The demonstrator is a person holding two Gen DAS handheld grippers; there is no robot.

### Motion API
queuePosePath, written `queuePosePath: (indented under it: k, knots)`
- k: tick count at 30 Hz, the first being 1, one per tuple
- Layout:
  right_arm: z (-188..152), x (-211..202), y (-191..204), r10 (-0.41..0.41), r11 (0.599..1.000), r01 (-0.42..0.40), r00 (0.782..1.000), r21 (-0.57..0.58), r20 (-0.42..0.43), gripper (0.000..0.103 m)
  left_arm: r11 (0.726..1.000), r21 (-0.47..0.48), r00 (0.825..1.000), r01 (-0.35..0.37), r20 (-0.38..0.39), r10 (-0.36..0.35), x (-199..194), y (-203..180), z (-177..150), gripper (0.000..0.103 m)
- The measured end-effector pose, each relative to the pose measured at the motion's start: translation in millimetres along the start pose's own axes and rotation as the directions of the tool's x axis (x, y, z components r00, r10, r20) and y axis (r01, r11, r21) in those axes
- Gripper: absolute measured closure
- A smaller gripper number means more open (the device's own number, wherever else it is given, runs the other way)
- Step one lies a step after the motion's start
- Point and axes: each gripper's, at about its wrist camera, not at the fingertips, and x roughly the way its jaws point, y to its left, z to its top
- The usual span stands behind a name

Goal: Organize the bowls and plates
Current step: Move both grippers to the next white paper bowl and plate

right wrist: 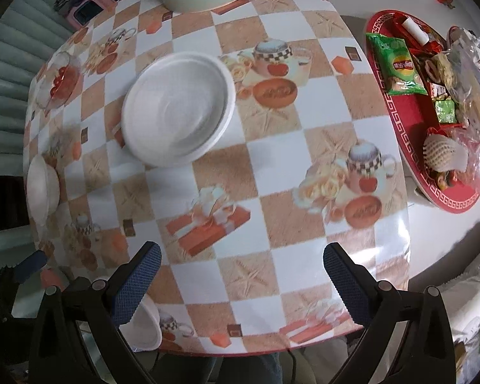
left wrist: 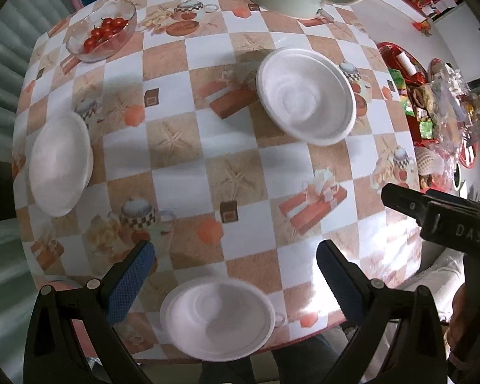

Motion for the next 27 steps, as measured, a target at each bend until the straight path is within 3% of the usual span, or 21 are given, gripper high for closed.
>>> queuePosePath:
  k: [13, 23, 27]
  knots:
    - [61.0, 30.8, -14.6, -0.013, 1.0, 0.013, 1.0, -0.009, -0.016, 0.001, 0.991, -0.135, 1.0, -0.026, 0.007, 0.027, 34.9, -2.0, 66.9, 0.001]
    - [100.6, 56.1, -26.2, -0.035, 0.999, 0.036, 0.999, 0.034, -0.029, 0.001, 0.987, -0.098, 0.99, -0.13, 0.045, 0.135, 65.2, -18.7, 109.2, 0.001]
    - [110.9, 70.0, -27.7, -0.05, 0.998, 0.051, 0.998, 0.033, -0.033, 0.001, 0.986, -0.097, 0.989, -0.138, 0.041, 0.142, 79.9, -17.6, 118.3, 0.001]
